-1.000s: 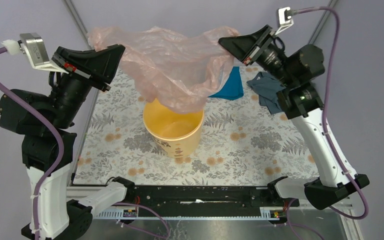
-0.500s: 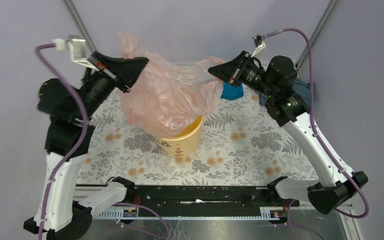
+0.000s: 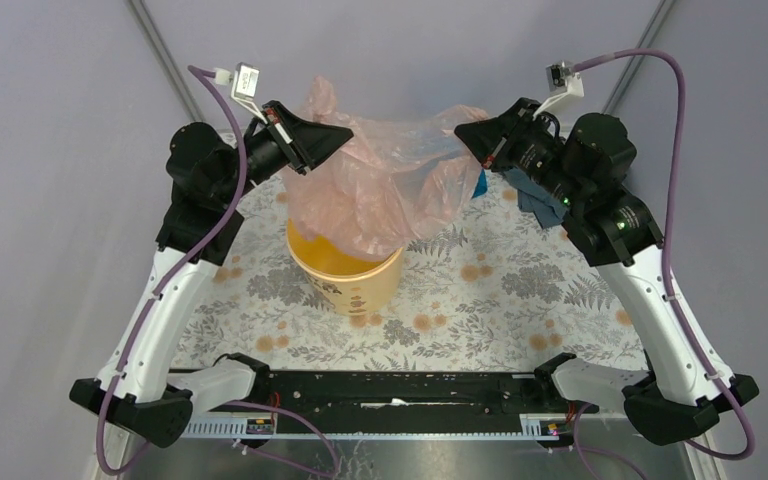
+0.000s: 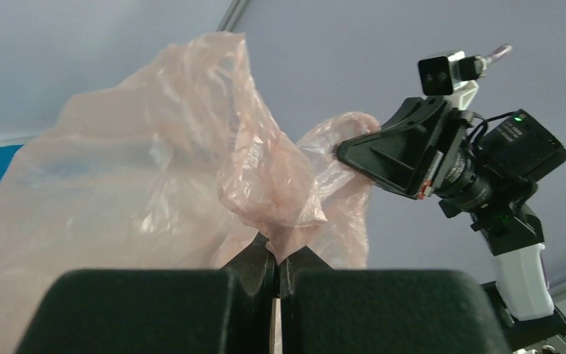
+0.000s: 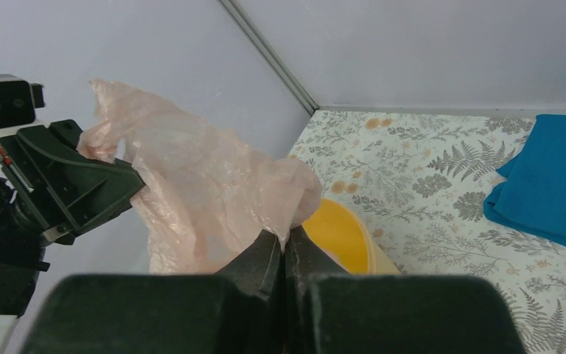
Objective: Put the trash bags into the trash bin
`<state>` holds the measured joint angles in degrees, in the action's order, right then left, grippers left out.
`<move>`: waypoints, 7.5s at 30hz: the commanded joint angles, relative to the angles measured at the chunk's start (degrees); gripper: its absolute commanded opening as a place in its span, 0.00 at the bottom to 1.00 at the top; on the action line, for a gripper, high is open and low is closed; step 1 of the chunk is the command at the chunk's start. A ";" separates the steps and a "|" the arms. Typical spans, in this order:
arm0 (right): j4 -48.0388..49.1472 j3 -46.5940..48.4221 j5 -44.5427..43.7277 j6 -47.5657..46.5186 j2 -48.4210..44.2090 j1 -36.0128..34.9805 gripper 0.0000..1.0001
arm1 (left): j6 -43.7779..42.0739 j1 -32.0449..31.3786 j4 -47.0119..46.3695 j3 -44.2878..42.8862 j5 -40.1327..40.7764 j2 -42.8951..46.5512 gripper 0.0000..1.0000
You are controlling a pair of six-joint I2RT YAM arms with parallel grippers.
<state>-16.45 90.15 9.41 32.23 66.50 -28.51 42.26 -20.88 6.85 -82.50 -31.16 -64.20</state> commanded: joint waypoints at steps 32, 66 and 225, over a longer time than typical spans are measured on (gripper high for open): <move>-0.29 -4.93 1.03 -5.38 5.92 -7.77 0.00 | -3.14 -0.25 8.13 21.18 7.14 8.98 0.00; 4.67 -15.31 -3.39 -5.16 7.59 0.73 0.03 | -1.52 -0.18 1.31 36.17 16.76 11.28 0.00; 25.23 -18.23 15.00 2.80 35.09 11.20 0.00 | -2.40 15.34 3.16 39.98 16.17 -1.08 0.00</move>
<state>7.60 69.34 25.45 35.05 101.56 -17.19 39.07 -6.28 14.22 -42.70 -13.63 -67.77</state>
